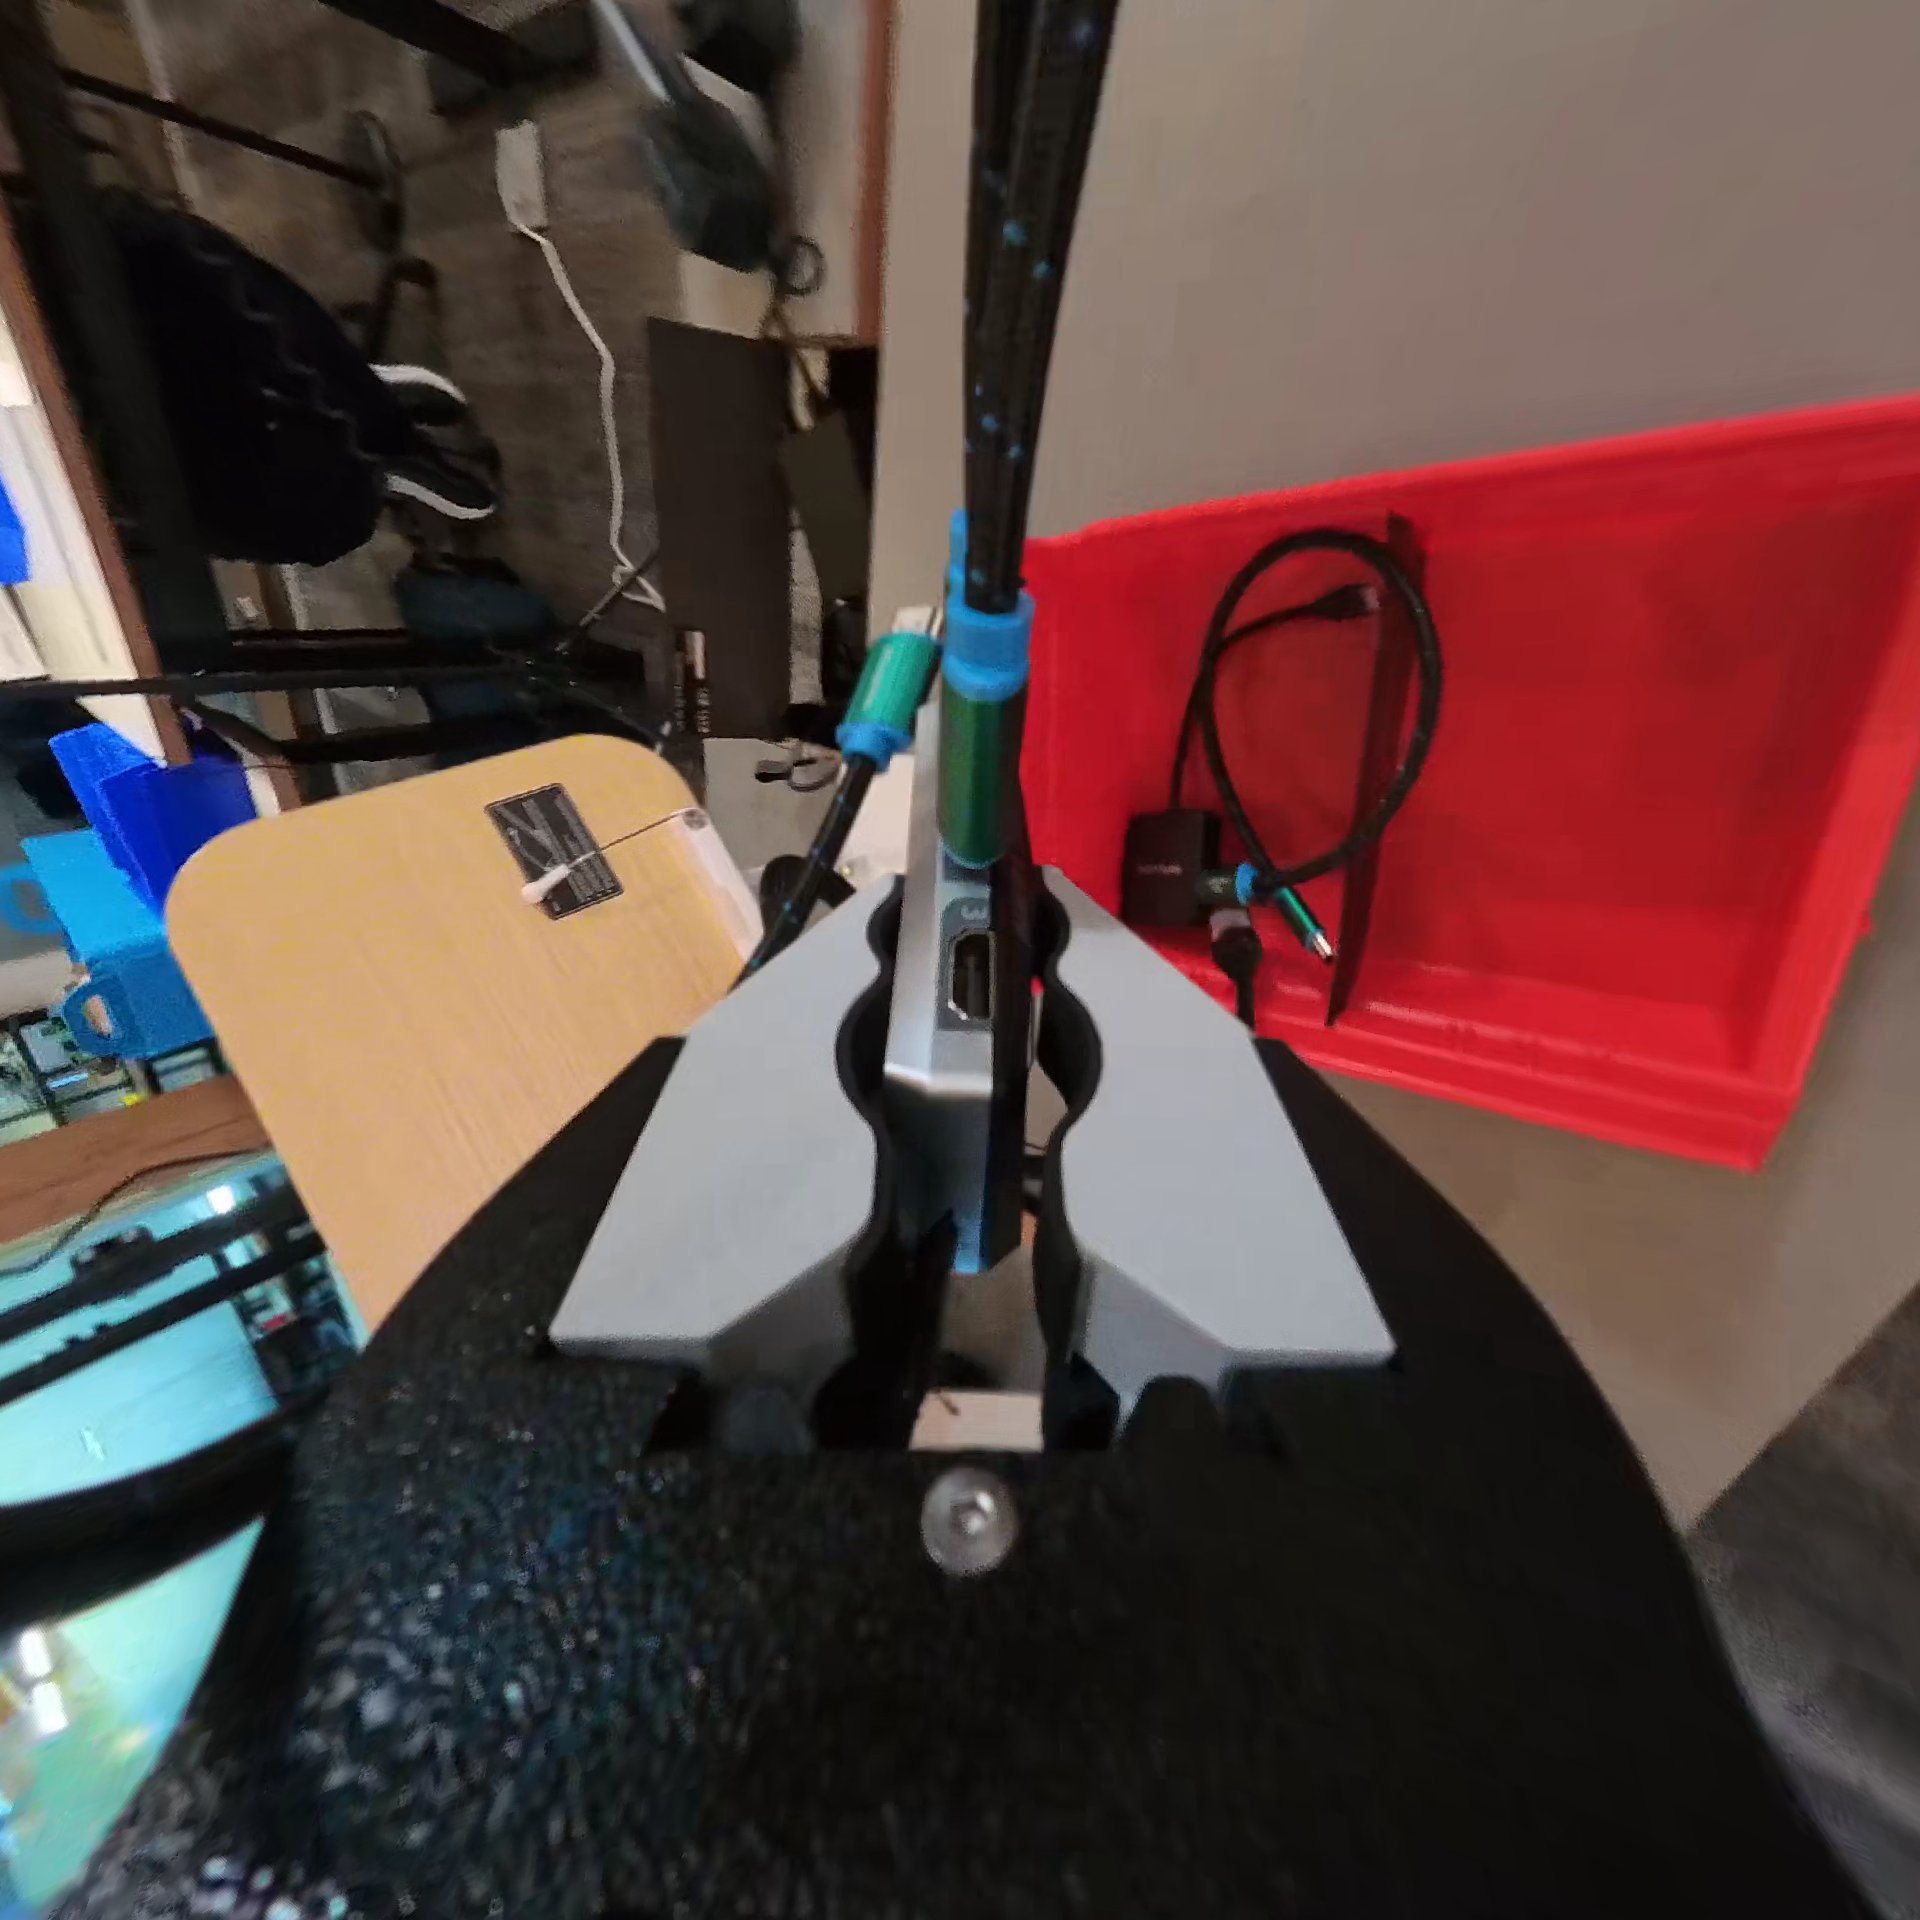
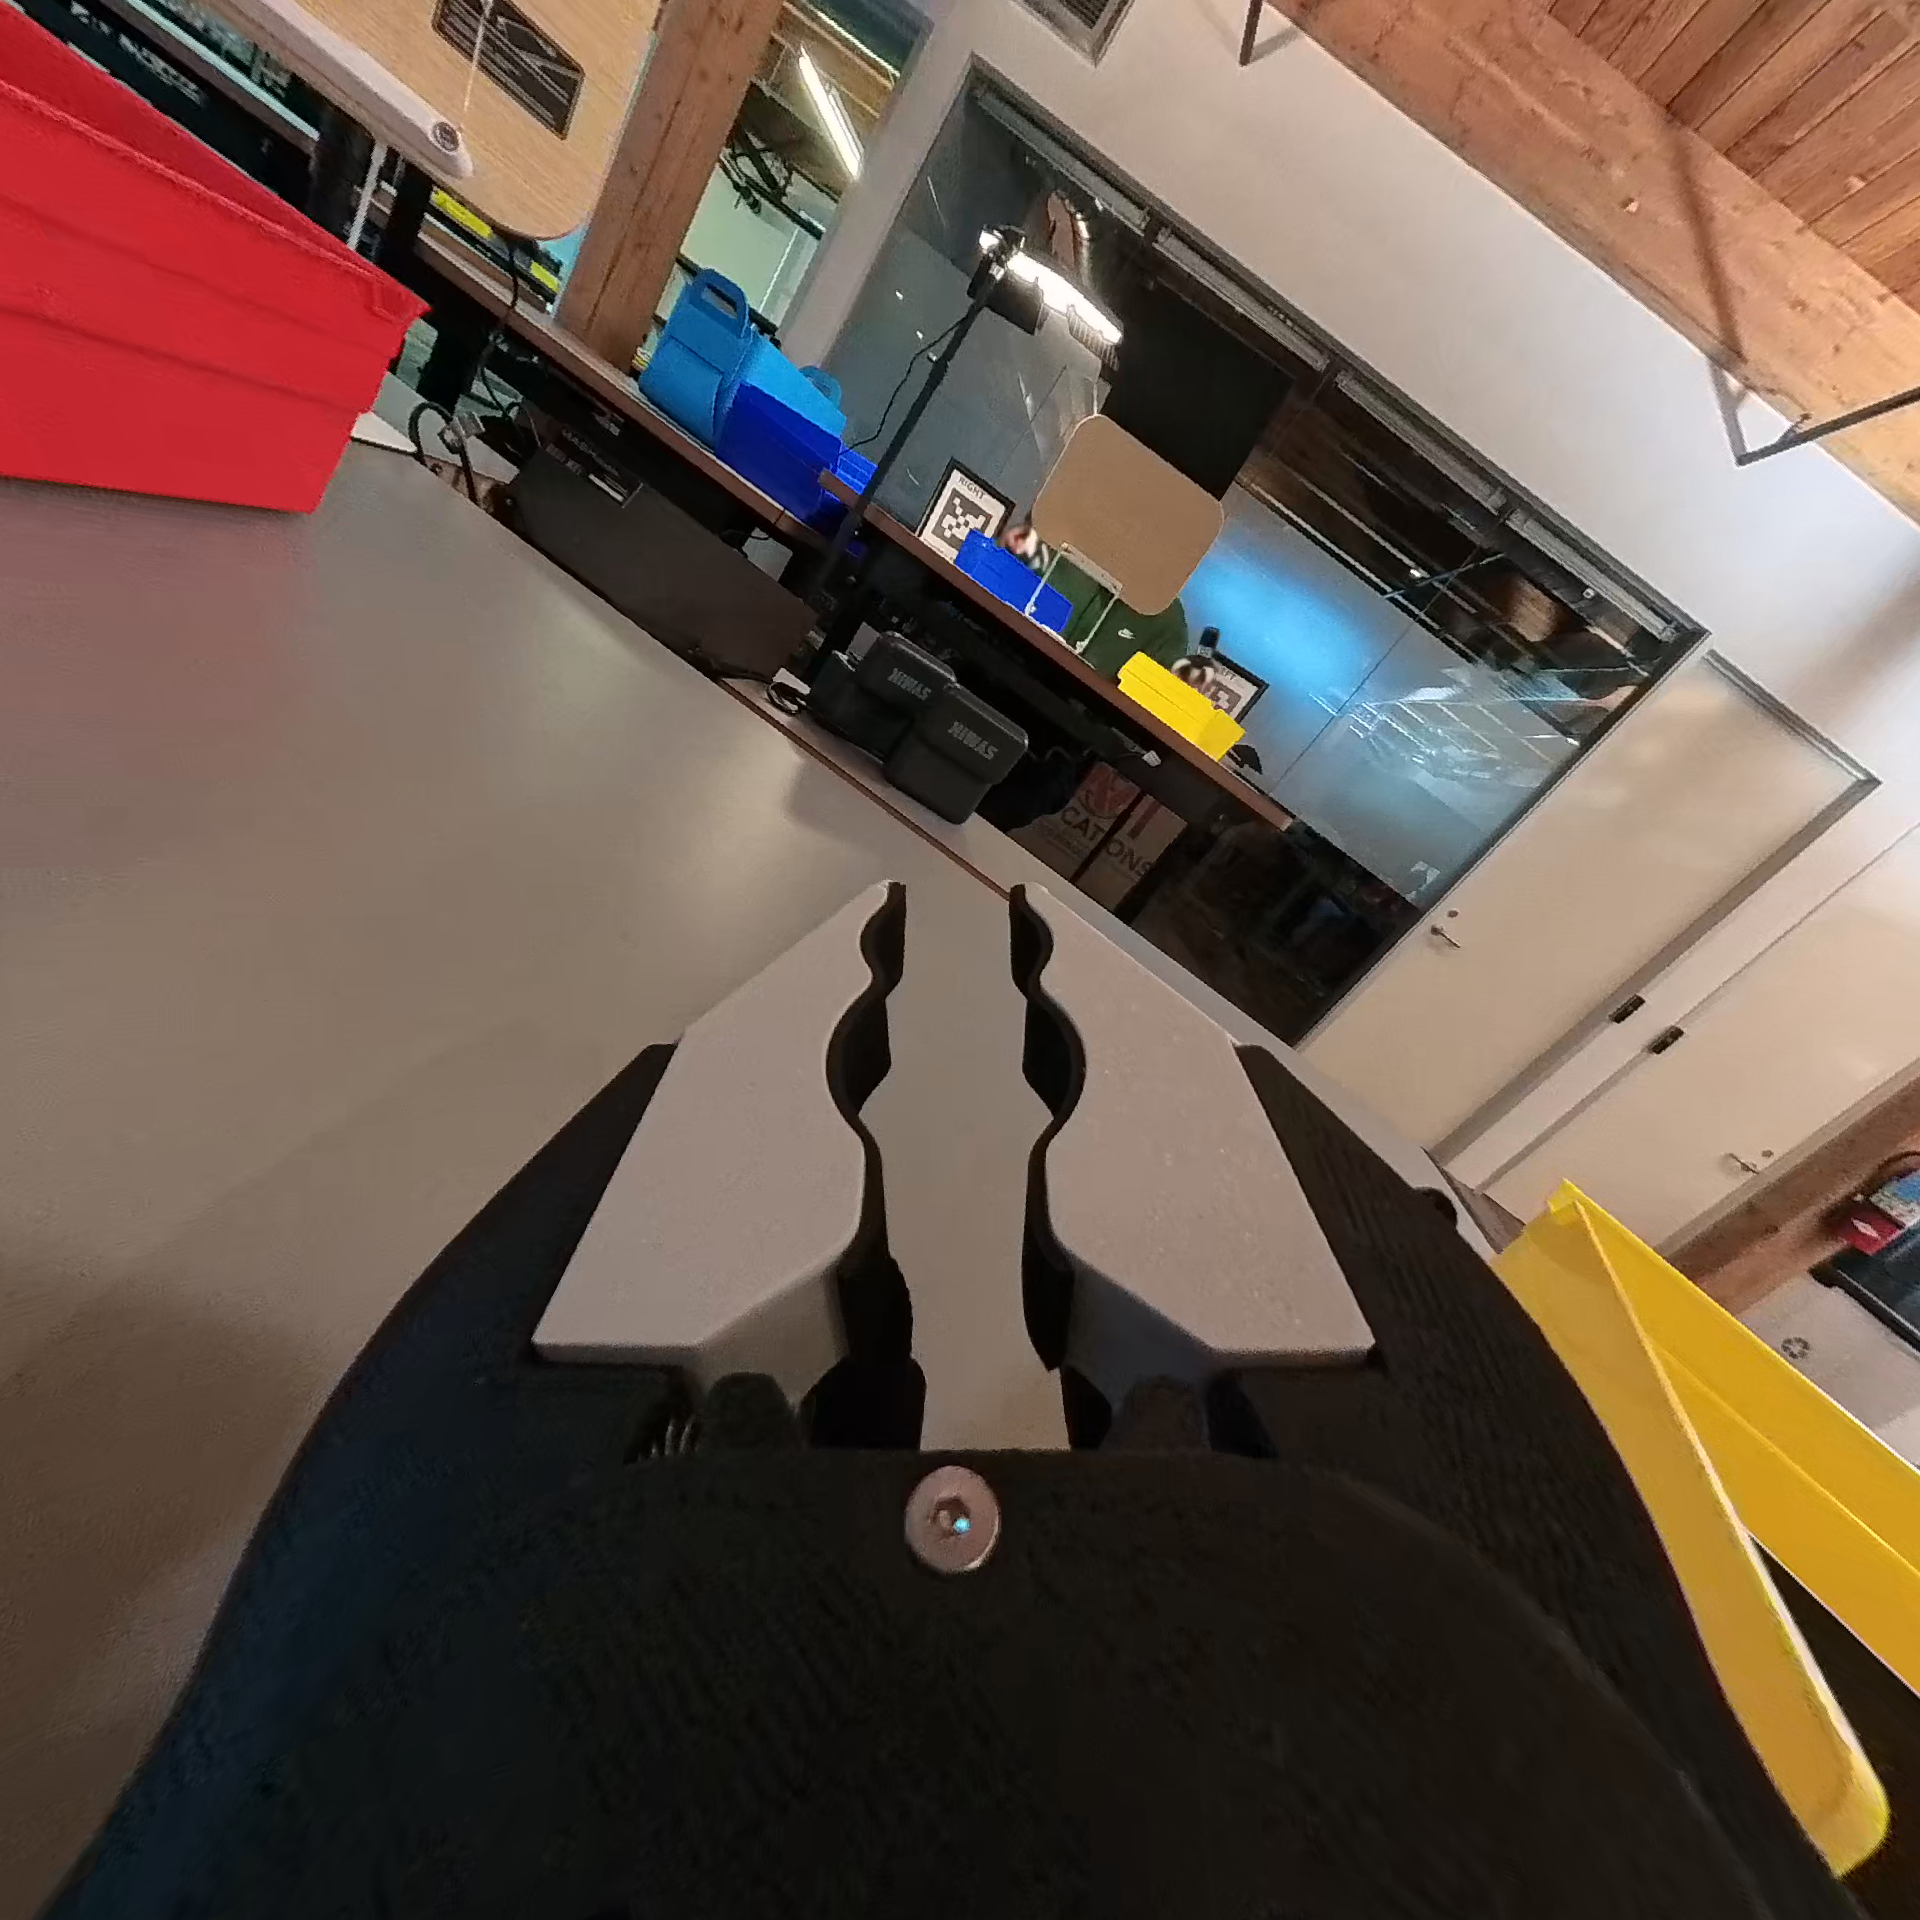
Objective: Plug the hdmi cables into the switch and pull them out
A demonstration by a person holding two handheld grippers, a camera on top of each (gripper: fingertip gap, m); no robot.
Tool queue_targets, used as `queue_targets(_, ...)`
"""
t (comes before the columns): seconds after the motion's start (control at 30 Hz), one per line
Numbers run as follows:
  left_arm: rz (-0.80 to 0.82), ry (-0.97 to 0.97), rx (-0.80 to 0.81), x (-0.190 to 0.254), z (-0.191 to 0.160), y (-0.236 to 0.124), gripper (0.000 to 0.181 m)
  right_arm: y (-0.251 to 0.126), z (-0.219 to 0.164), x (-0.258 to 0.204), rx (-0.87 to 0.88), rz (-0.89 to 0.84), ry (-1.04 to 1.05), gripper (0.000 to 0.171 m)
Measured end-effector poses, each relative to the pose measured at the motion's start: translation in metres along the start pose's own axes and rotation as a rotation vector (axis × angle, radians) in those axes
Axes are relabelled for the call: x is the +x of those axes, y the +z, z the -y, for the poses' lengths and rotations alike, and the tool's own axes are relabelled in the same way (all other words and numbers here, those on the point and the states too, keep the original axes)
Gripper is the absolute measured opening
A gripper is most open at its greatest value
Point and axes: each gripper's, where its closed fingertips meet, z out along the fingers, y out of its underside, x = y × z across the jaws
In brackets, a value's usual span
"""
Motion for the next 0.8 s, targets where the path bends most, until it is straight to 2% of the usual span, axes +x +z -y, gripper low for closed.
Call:
queue_targets(0.13,0.072,-0.240,0.213,-0.027,0.004,-0.014,0.020,0.000,0.000,-0.001,0.002,0.005,-0.003,0.019)
queue_targets(0.27,0.247,-0.473,0.428,-0.069,-0.007,-0.044,0.020,0.000,0.000,-0.001,0.003,0.007,-0.003,0.019)
queue_targets(0.47,0.467,-0.603,0.697,-0.107,-0.005,-0.117,0.020,0.001,0.000,-0.003,0.002,0.012,-0.011,0.019)
queue_targets(0.53,0.462,-0.567,0.765,-0.104,0.015,-0.138,0.020,0.001,0.000,-0.003,0.000,0.010,-0.011,0.019)
queue_targets(0.63,0.454,-0.438,0.816,-0.086,0.064,-0.155,0.019,0.002,0.000,-0.003,-0.005,0.004,-0.011,0.019)
queue_targets(0.8,0.447,-0.316,0.938,-0.030,0.158,-0.142,0.019,0.001,0.002,-0.006,0.000,0.011,-0.036,0.019)
